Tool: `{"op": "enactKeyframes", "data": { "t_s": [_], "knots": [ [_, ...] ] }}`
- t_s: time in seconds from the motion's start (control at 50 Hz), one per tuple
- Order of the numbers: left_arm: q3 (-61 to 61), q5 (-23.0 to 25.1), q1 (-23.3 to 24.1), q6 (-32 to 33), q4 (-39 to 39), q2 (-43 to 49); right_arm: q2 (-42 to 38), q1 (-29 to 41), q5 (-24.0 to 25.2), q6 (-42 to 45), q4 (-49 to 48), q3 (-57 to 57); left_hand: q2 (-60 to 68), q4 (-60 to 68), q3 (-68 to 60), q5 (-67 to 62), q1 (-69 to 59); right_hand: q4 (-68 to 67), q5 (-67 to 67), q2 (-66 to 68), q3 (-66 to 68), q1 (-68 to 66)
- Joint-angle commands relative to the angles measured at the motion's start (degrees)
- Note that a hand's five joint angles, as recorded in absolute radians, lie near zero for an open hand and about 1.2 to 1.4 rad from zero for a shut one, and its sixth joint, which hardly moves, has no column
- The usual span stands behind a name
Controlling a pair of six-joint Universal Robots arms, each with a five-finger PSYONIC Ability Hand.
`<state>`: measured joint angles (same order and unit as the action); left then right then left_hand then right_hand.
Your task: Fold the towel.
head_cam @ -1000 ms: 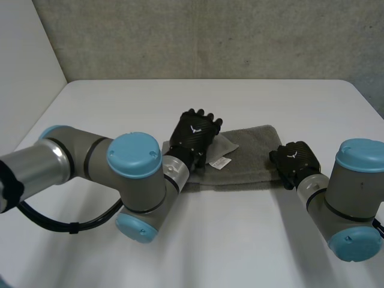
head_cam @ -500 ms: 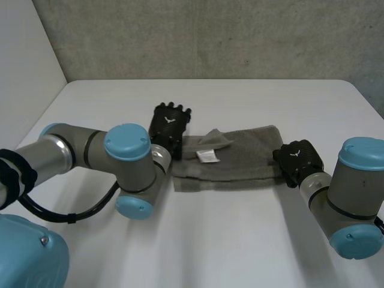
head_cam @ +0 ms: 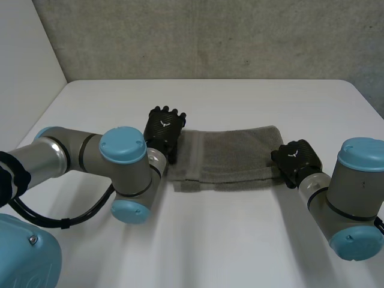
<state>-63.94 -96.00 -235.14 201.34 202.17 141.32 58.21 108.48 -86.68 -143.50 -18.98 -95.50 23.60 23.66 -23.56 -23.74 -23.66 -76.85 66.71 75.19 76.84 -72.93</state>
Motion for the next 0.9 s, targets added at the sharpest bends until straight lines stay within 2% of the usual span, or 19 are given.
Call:
{"op": "enactKeyframes", "data": {
  "t_s": [0.02,0.1,0.16,0.2,0.32,0.38,0.42,0.48,0.54,0.58,0.64,0.68,0.7,0.74,0.82,0.88,0.9],
  "knots": [
    [-1.27,0.29,0.56,-0.07,1.04,-1.57,0.32,-0.11,0.20,-0.03,0.00,-0.13,-3.63,-3.68,3.59,13.77,3.69,-3.15,3.29,4.81,3.16,-7.07],
    [-2.42,0.20,0.56,-0.16,0.95,-3.07,0.32,-0.55,0.11,0.59,0.17,0.05,-3.63,-3.69,3.59,13.77,3.69,-3.15,3.29,4.81,3.16,-7.07],
    [-3.92,-0.06,0.04,-0.42,0.77,-5.18,0.59,-0.47,-0.42,4.01,0.79,0.40,-3.63,-3.69,3.59,13.77,3.69,-3.15,3.29,4.81,3.16,-7.07],
    [-6.45,-0.06,-0.31,-0.77,0.60,-8.24,3.03,-0.47,-0.94,9.26,0.44,0.23,-3.63,-3.69,3.59,13.77,3.69,-3.15,3.29,4.81,3.16,-7.07],
    [-10.59,0.20,-1.81,-0.77,0.51,-13.35,5.77,0.50,-0.77,14.47,0.17,1.63,-3.63,-3.69,3.59,13.77,3.69,-3.15,3.29,4.81,3.16,-7.07],
    [-12.53,0.20,-2.69,-0.86,0.51,-16.16,6.92,3.93,-0.95,14.39,0.35,4.71,-3.63,-3.69,3.59,13.77,3.69,-3.15,3.29,4.81,3.16,-7.07],
    [-13.75,0.20,-3.21,-1.30,0.51,-18.09,6.83,9.35,0.01,14.38,0.70,7.94,-3.63,-3.69,3.59,13.77,3.69,-3.15,3.29,4.81,3.16,-7.07],
    [-14.11,0.11,-3.74,-1.74,0.51,-19.15,6.56,11.66,0.20,14.56,0.17,9.19,-3.63,-3.69,3.59,13.77,3.69,-3.15,3.29,4.81,3.16,-7.07],
    [-15.25,0.11,-5.59,-3.23,0.51,-21.44,4.90,14.92,2.31,14.83,-0.36,12.27,-3.63,-3.69,3.59,13.77,3.69,-3.15,3.29,4.81,3.16,-7.07],
    [-16.22,0.20,-7.51,-5.16,0.51,-23.45,0.26,18.06,6.15,14.57,-0.88,16.64,-3.63,-3.69,3.59,13.77,3.69,-3.15,3.29,4.81,3.16,-7.07],
    [-16.40,0.20,-8.40,-6.13,0.51,-24.16,-2.31,20.01,8.19,14.30,-0.88,18.95,-3.63,-3.69,3.59,13.77,3.69,-3.15,3.29,4.81,3.16,-7.07],
    [-17.01,0.20,-9.80,-8.15,0.42,-24.78,-7.21,22.90,12.13,13.69,-0.36,22.10,-3.63,-3.69,3.59,13.77,3.69,-3.15,3.29,4.81,3.16,-7.07],
    [-17.01,0.20,-9.81,-8.16,0.42,-24.78,-7.23,22.91,12.15,13.68,-0.36,22.11,-3.63,-3.69,3.59,13.77,3.69,-3.15,3.29,4.81,3.16,-7.07],
    [-17.62,0.29,-10.60,-9.73,0.42,-24.95,-11.35,24.66,15.39,12.63,0.34,23.69,-3.63,-3.69,3.59,13.77,3.69,-3.15,3.29,4.81,3.16,-7.07],
    [-18.68,0.37,-10.69,-10.53,0.42,-24.87,-13.83,25.02,15.84,10.96,0.70,24.57,-3.63,-3.69,3.59,13.77,3.69,-3.15,3.29,4.81,3.16,-7.07],
    [-19.73,0.64,-10.60,-10.62,0.42,-24.87,-14.18,24.85,14.18,7.29,0.70,25.27,-3.63,-3.69,3.59,13.77,3.69,-2.37,2.52,4.04,2.38,-6.29],
    [-20.08,0.73,-10.34,-10.62,0.51,-24.87,-13.83,24.59,12.61,4.48,0.79,25.27,-3.63,-3.69,3.59,13.77,3.69,19.78,-19.64,-18.12,-19.77,15.86]
  ]
}}
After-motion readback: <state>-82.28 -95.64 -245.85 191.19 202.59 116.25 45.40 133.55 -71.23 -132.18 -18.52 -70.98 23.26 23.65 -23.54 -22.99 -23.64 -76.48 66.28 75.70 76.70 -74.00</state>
